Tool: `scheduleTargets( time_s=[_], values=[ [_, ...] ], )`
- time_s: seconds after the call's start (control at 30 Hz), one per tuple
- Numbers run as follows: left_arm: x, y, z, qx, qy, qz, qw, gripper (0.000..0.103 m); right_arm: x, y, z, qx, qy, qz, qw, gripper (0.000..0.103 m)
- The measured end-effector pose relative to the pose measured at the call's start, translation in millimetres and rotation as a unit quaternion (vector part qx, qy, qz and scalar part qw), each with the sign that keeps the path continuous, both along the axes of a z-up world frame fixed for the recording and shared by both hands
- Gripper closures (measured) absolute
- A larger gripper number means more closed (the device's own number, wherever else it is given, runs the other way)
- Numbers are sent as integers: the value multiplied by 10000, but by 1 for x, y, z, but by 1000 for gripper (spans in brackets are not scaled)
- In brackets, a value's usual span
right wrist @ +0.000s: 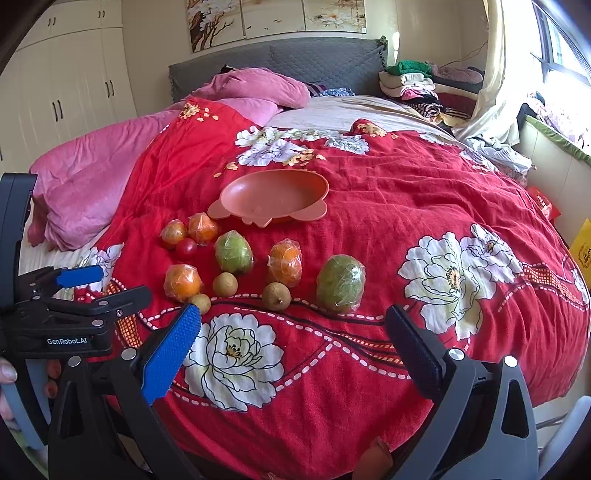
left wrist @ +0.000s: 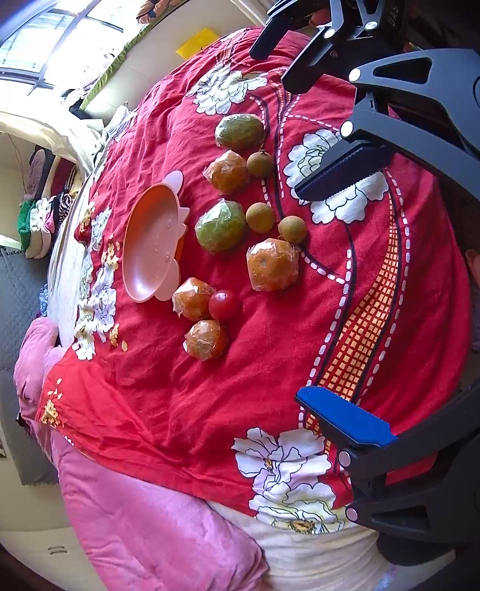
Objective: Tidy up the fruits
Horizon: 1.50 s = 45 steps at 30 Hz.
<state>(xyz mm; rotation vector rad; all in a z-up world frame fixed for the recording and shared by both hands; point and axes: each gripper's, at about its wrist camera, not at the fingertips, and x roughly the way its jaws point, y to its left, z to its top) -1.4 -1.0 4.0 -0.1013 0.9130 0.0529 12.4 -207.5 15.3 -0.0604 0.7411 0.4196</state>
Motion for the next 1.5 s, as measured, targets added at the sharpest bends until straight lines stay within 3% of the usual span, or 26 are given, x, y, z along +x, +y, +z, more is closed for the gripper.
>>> scheduleTargets(
  time_s=[1.5],
  values=[
    [0, 0, 2, -21, -42, -40, 10000, 8, 0, 2, -2, -25, -7, 12, 10000, 4]
  ],
)
